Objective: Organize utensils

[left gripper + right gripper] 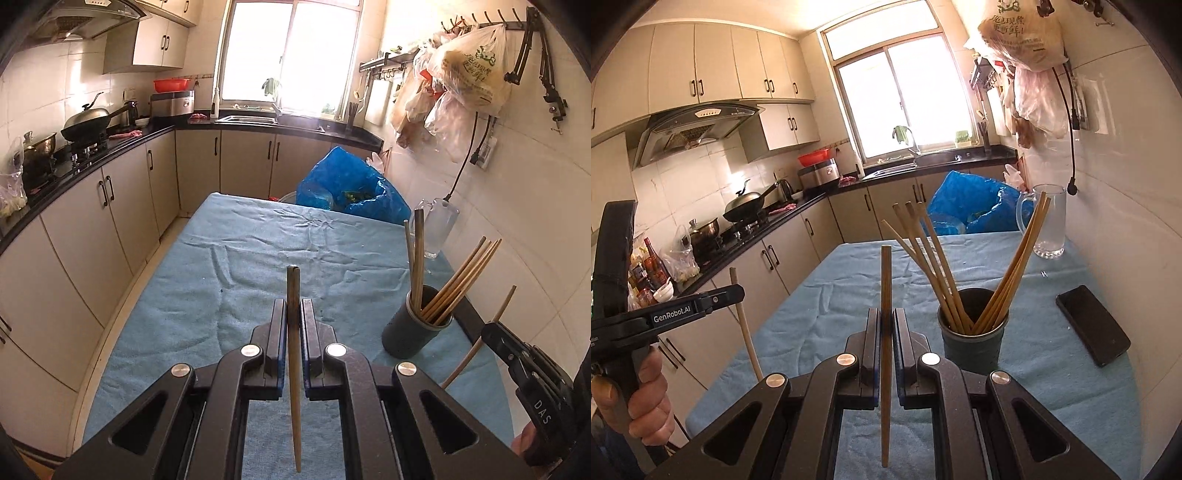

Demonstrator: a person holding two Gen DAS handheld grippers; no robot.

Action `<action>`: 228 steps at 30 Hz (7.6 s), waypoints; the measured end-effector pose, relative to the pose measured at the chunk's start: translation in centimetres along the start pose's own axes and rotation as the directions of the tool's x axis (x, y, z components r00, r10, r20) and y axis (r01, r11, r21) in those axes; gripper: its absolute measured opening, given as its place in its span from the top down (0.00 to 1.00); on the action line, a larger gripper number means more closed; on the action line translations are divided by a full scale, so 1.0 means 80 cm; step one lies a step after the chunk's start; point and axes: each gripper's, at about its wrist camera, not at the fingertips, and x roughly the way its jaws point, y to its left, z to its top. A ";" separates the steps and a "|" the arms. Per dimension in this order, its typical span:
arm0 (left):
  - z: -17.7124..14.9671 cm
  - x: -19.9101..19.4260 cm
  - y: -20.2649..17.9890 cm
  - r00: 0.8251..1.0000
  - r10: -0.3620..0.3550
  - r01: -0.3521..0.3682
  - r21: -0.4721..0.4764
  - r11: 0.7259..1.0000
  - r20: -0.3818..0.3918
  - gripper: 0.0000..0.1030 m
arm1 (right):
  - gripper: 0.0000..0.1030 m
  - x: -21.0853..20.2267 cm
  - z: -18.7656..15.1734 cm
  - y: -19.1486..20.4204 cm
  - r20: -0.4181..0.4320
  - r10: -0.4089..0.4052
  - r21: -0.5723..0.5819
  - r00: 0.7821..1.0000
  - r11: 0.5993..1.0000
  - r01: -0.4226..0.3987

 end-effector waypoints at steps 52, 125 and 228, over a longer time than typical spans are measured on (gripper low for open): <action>0.075 -0.028 -0.114 0.988 -0.134 0.123 0.127 0.984 0.080 0.94 | 0.93 -0.101 0.062 -0.079 0.217 -0.120 0.138 0.969 0.986 0.092; 0.073 0.082 -0.147 0.983 -0.154 0.145 0.087 0.986 0.103 0.59 | 0.64 -0.006 0.073 -0.126 0.132 -0.210 0.192 0.969 0.964 0.183; -0.190 -0.109 -0.054 0.974 0.222 -0.227 0.149 0.962 0.051 0.04 | 0.00 -0.150 -0.136 0.034 0.054 -0.494 0.008 0.868 0.869 0.494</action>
